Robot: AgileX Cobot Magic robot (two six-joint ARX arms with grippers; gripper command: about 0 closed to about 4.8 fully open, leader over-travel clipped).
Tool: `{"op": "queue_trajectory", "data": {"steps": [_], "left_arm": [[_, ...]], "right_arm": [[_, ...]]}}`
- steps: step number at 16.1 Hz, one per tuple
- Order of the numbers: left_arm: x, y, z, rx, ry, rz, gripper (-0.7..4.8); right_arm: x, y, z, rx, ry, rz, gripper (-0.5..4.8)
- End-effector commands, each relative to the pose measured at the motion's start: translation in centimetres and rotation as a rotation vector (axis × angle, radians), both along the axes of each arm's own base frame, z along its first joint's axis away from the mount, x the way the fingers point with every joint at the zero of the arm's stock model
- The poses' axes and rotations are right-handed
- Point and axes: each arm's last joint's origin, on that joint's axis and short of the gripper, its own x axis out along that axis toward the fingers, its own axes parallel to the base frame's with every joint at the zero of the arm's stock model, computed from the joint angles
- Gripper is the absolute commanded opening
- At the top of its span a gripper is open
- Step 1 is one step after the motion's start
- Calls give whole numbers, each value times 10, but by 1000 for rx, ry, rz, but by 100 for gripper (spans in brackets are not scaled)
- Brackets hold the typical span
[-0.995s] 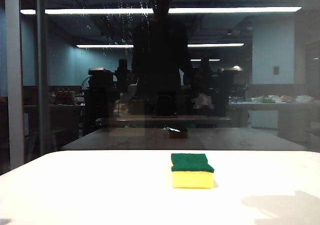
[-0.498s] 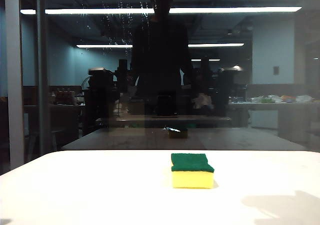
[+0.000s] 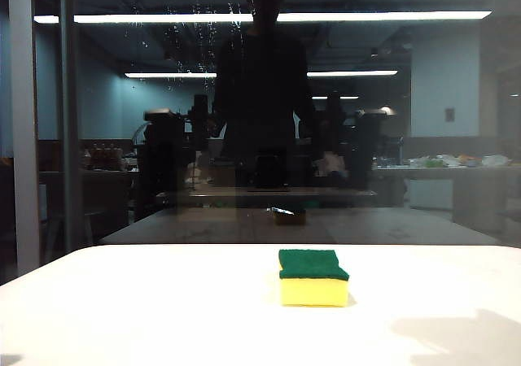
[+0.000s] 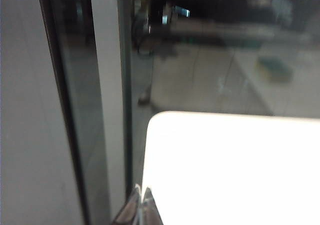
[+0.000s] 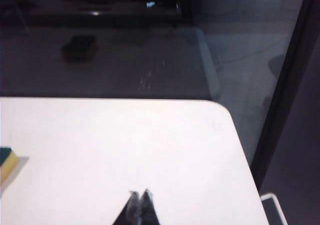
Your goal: Reach upward to find where there is water on the glass, pick up the sponge from the table, dry the water, and finally place the sponge back on the table.
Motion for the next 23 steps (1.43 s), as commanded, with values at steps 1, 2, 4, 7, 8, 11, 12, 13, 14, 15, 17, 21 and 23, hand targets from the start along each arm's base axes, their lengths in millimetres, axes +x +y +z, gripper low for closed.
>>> {"op": "queue_trajectory", "data": {"steps": [1,2,4,7,8,11,12,13,14,15,17,21,23], "left_arm": [[-6,-1,31,-24,-143,-62,-5],[-9,-1,43,-26,-183,-68,-5],[-17,0,66,-29,-252,-57,-5],[-31,2,98,19,-337,-25,-4],[-35,2,106,26,-348,-21,-4],[-56,4,143,31,-338,-35,-1],[-60,3,160,33,-338,-51,-1],[-62,3,173,33,-350,-57,-1],[-61,3,193,35,-361,-77,-1],[-58,2,215,39,-370,-107,-1],[-45,0,256,42,-379,-127,-1],[-8,-3,321,42,-402,-126,-1],[17,-6,350,48,-461,-156,-1]], "right_arm": [[-3,0,24,1,-95,2,-6],[-4,0,33,1,-123,1,-6],[-9,0,53,2,-179,-2,-6],[-17,0,81,4,-258,-2,-6],[-21,0,91,5,-277,-3,-6],[-40,-1,136,7,-338,-28,-6],[-47,-2,155,7,-350,-32,-6],[-50,-2,167,8,-357,-31,-6],[-53,-2,185,8,-363,-31,-6],[-53,-2,200,16,-369,-31,-6],[-50,-2,235,34,-385,-27,-6],[-26,-1,296,33,-389,-17,-6],[-1,0,330,32,-396,7,-6]]}}
